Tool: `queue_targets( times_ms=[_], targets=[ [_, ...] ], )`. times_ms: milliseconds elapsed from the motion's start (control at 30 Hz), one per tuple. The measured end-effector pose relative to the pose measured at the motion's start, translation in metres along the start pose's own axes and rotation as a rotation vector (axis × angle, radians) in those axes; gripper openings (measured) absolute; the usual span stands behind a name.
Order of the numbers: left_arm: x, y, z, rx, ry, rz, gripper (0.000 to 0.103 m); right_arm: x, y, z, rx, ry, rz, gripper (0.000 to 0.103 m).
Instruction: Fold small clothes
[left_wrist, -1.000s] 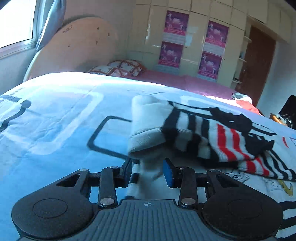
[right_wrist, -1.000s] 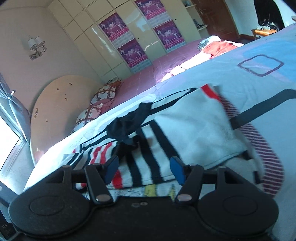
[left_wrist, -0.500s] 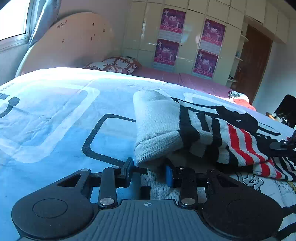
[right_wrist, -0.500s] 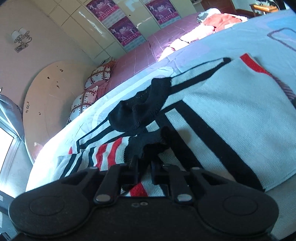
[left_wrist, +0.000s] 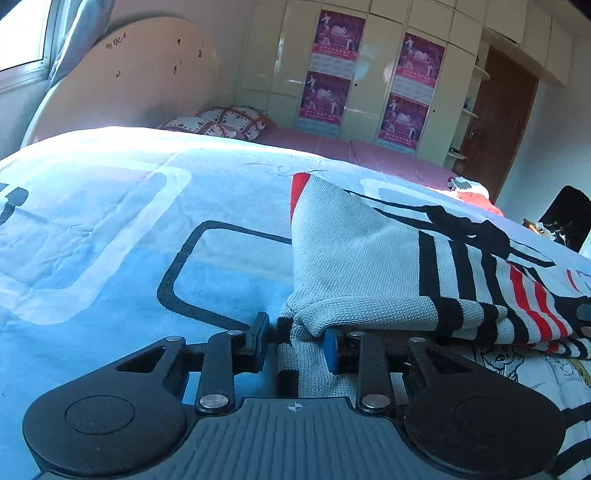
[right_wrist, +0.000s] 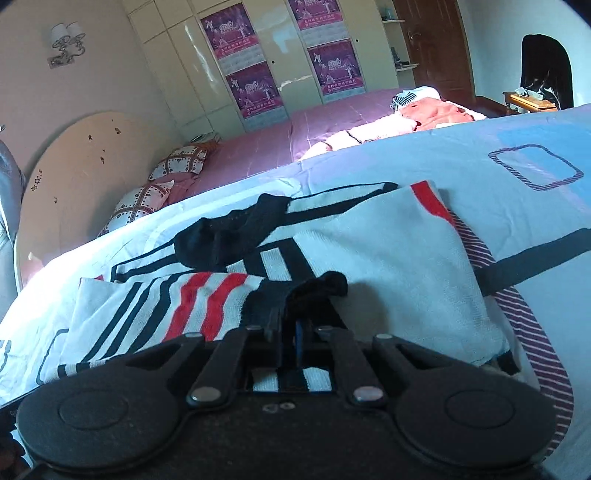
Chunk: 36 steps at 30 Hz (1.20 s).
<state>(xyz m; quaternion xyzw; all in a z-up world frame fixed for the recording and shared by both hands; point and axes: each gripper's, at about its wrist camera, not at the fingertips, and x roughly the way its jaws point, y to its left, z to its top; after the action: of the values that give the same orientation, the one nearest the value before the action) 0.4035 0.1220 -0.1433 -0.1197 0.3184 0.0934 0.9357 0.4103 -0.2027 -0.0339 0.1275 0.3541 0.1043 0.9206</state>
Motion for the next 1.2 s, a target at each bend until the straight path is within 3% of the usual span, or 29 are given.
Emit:
queue_targets(
  times_ms=[200,400,500,600,667,767,833,867,900,933,1000,1067,1200],
  targets=[
    [-0.002,-0.002,0.0,0.033,0.008,0.003,0.03,-0.012,0.002,0.005,-0.044,-0.05,0.008,0.007],
    [-0.005,0.002,0.002,0.057,0.03,-0.022,0.03,0.01,-0.007,-0.005,-0.056,0.039,-0.035,0.008],
    [-0.019,0.017,0.0,0.072,0.042,-0.056,0.03,-0.004,-0.014,-0.008,-0.047,0.009,-0.086,0.019],
    [-0.038,0.011,0.006,0.14,-0.021,-0.006,0.03,-0.027,-0.022,-0.002,-0.043,-0.077,-0.056,0.016],
    [-0.041,-0.009,0.02,0.162,-0.075,-0.065,0.03,-0.027,-0.012,0.004,-0.097,-0.087,-0.016,0.016],
    [-0.016,-0.057,0.034,0.22,-0.06,-0.184,0.035,-0.009,0.012,0.005,-0.193,-0.063,0.026,0.019],
    [0.009,-0.082,0.032,0.267,-0.019,-0.211,0.045,0.007,0.022,0.001,-0.257,-0.047,0.022,0.017],
    [0.023,-0.086,0.029,0.278,0.021,-0.204,0.045,0.017,0.024,-0.001,-0.289,-0.029,-0.003,0.015],
    [0.035,-0.086,0.026,0.278,0.059,-0.198,0.045,0.027,0.021,-0.003,-0.305,0.005,-0.061,0.013],
    [0.033,-0.082,0.027,0.257,0.044,-0.218,0.046,0.028,0.014,-0.003,-0.293,0.011,-0.084,0.013],
    [0.026,-0.073,0.037,0.245,0.031,-0.214,0.046,0.023,0.005,0.003,-0.263,0.009,-0.081,0.015],
    [0.028,-0.062,0.051,0.245,-0.017,-0.194,0.046,0.016,0.002,0.009,-0.25,-0.037,-0.06,0.018],
    [0.056,-0.047,0.08,0.231,-0.018,-0.172,0.046,0.027,0.01,0.017,-0.237,-0.057,0.021,0.018]
  ],
)
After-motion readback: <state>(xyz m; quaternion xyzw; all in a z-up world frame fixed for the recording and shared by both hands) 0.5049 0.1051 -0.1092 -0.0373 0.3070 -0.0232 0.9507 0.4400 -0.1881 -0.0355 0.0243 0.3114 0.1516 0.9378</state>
